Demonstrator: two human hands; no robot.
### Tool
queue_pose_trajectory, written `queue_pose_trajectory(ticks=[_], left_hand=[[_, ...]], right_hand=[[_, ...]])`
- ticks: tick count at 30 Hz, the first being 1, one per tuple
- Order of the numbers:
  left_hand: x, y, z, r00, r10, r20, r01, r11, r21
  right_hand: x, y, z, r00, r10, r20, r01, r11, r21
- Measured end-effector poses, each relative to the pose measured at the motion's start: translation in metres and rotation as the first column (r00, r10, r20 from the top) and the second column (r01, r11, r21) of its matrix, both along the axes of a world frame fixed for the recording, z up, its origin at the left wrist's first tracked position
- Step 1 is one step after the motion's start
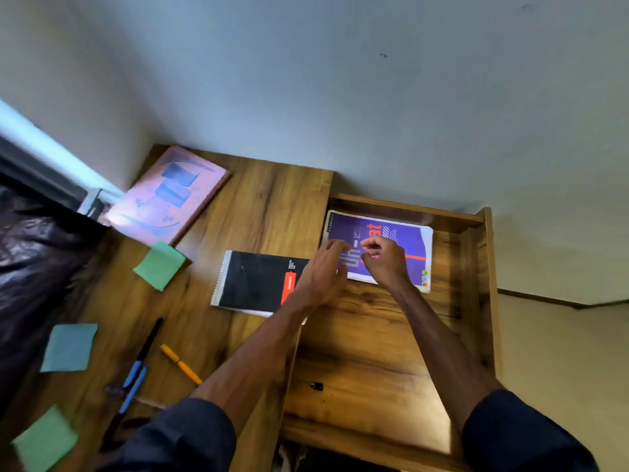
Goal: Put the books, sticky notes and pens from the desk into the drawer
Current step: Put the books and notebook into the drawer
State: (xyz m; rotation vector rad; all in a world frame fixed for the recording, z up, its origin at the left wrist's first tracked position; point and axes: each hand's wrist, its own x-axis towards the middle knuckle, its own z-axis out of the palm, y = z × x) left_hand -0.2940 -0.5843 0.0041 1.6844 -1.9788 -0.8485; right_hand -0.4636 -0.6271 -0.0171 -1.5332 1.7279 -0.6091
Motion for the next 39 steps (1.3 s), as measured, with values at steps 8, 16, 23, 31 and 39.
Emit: queue_pose_trajectory(ticks=[8,16,23,31,39], left_hand=[[0.107,0.031,0.030,0.957,0.289,0.017,-0.286,0.954,-0.090],[0.222,0.061,0.013,0.784,0.610,0.115,-0.605,0.792,-0.082],[0.295,0.079,0.008,0.654,0.737,0.173,-0.735,0.673,-0.087],[0.325,0.064,-0.018,0.787,0.484,0.384,-0.545,0.836,0.063],[0.335,0.097,-0.040,0.731,0.533,0.426,-0.543,0.832,-0.110]], right_hand=[[0.119,0.002,0.038,0.964,0.258,0.063,-0.257,0.966,-0.024],[0.234,0.004,0.034,0.885,0.465,0.036,-0.465,0.885,0.020],[0.320,-0.005,0.027,0.763,0.640,-0.095,-0.637,0.769,0.061],[0.377,0.003,0.006,0.667,0.716,-0.206,-0.739,0.672,-0.060],[0.380,-0.012,-0.006,0.712,0.666,-0.223,-0.693,0.718,-0.070]])
